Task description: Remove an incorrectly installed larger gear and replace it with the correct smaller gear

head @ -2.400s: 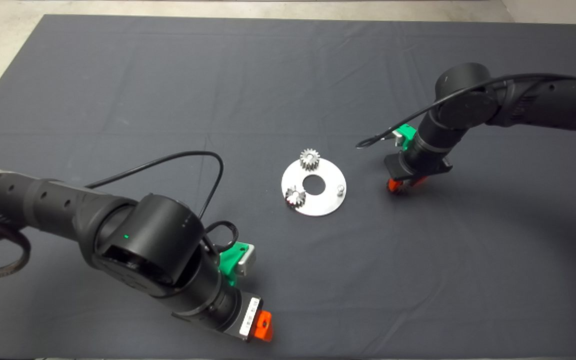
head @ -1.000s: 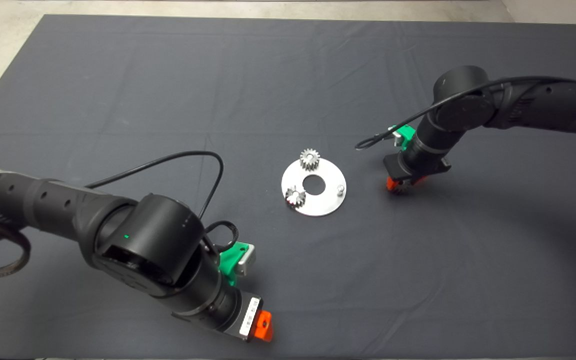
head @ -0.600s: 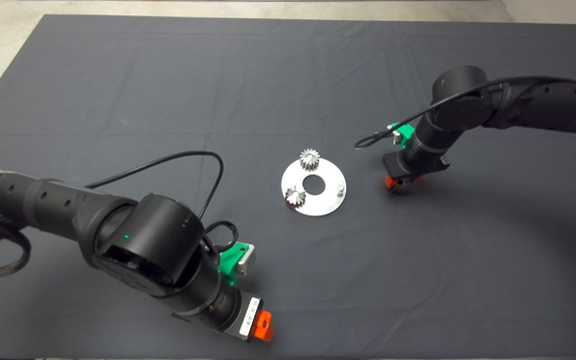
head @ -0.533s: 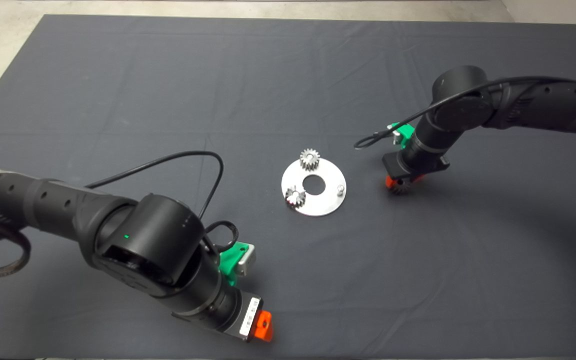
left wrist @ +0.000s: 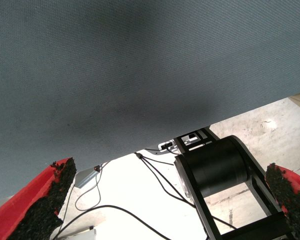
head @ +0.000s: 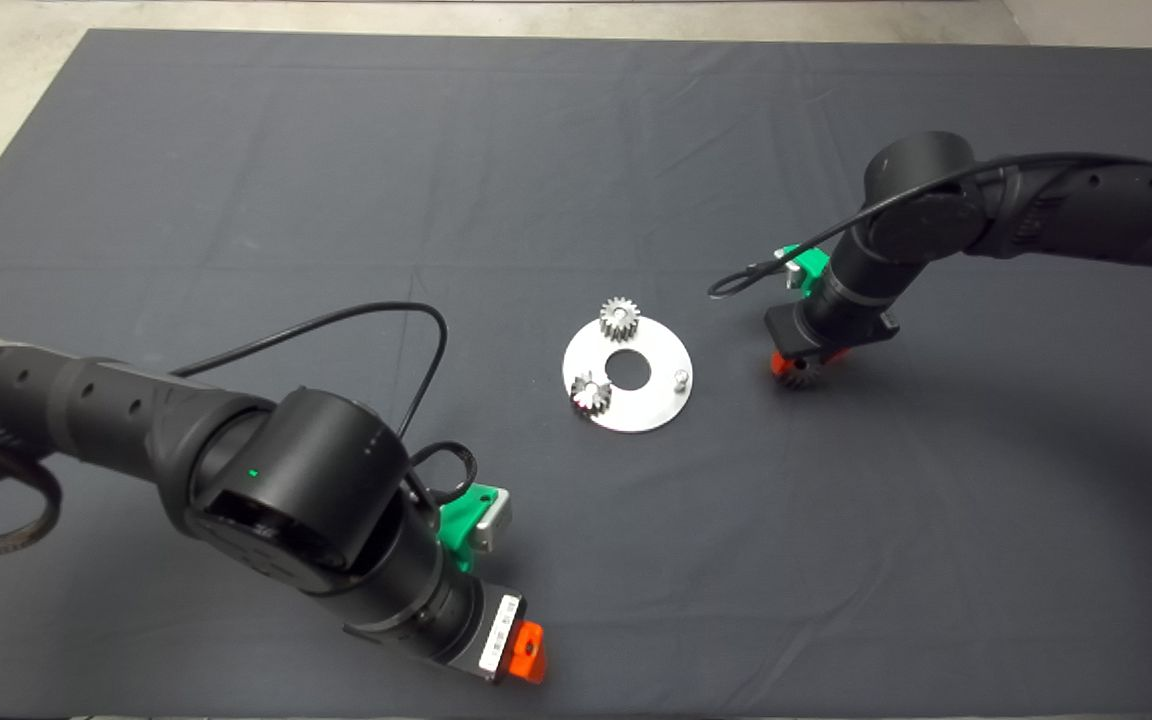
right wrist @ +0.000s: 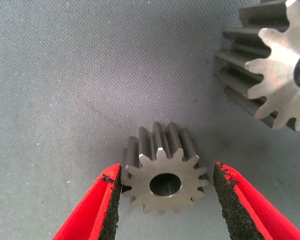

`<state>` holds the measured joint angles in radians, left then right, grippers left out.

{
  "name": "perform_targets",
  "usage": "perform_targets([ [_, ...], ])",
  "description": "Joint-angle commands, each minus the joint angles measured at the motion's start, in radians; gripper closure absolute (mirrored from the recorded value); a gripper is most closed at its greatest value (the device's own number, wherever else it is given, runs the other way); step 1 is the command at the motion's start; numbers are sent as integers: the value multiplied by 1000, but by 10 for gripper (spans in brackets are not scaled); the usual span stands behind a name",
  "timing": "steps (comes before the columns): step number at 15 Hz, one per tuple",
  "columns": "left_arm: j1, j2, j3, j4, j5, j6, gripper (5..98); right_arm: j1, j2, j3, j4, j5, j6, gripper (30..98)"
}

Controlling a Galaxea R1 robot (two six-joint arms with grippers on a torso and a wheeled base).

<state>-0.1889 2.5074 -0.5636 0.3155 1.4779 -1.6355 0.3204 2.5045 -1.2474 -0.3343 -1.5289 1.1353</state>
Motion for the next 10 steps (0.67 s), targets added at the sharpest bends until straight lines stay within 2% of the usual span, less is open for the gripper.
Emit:
perform_targets([
  [1, -17, 0, -1, 4, 5, -4, 59, 5, 3, 1, -40, -86, -3, 796],
  [10, -17, 2, -2, 2, 4, -3, 59, 6, 3, -1, -42, -86, -3, 796],
])
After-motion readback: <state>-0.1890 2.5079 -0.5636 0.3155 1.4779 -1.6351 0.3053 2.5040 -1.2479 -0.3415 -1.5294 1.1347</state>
